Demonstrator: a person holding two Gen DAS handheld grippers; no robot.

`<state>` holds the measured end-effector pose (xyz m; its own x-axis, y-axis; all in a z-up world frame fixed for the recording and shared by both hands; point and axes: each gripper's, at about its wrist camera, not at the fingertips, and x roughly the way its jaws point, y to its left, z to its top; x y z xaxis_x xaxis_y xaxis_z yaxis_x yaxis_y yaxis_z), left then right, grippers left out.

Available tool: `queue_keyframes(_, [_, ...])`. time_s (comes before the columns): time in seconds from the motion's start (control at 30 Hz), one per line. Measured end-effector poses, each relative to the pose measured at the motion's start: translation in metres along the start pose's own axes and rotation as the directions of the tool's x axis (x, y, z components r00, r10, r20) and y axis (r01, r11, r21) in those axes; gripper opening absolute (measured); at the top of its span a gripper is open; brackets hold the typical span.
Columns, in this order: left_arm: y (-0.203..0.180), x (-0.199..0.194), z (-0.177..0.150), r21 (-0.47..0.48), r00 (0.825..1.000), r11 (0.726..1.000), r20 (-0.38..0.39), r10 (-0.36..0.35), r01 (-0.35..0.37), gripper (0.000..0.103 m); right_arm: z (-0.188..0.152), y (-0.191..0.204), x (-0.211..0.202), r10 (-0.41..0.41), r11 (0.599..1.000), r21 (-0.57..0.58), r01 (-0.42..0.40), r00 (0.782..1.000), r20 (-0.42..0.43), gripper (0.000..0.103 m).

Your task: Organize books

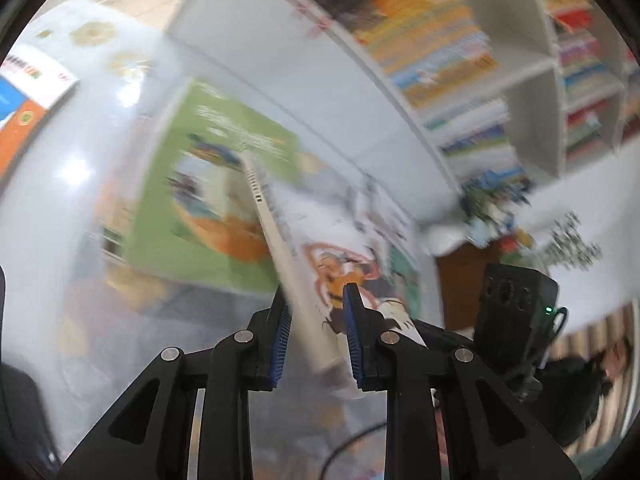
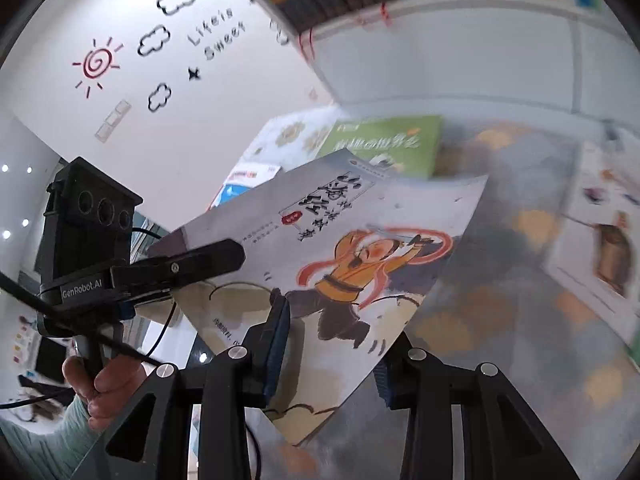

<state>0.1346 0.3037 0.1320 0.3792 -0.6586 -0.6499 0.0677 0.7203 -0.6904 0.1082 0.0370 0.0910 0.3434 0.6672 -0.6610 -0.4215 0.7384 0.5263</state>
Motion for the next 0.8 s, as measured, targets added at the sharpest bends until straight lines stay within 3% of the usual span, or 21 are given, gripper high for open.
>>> queue_keyframes(0.33, [0.068,0.029,0.04,-0.079,0.995,0.992,-0.042,0.094,-0.097,0.029,0.052,-0.018,0.074,-0.083,0.996,0.035,0.085,0.994,-0.076,0.037])
queue_keyframes(0.4, [0.079,0.028,0.042,-0.117,0.997,0.991,-0.039,0.064,-0.068,0.03,0.054,-0.023,0.084,-0.09,0.995,0.035,0.094,0.991,-0.094,0.037])
queue_keyframes(0.5, [0.088,0.02,0.045,-0.137,0.998,0.989,-0.012,0.06,-0.061,0.03,0.061,-0.022,0.086,-0.116,0.993,0.007,0.117,0.99,-0.077,0.037])
queue_keyframes(0.63, [0.089,0.011,0.051,-0.101,0.987,0.983,0.037,0.159,-0.155,0.032,0.072,-0.02,0.09,-0.162,0.987,-0.04,0.159,0.983,-0.09,0.039])
queue_keyframes(0.8, [0.107,0.009,0.059,-0.14,0.979,0.972,0.054,0.198,-0.189,0.032,0.071,-0.021,0.078,-0.172,0.981,-0.119,0.156,0.975,-0.142,0.045])
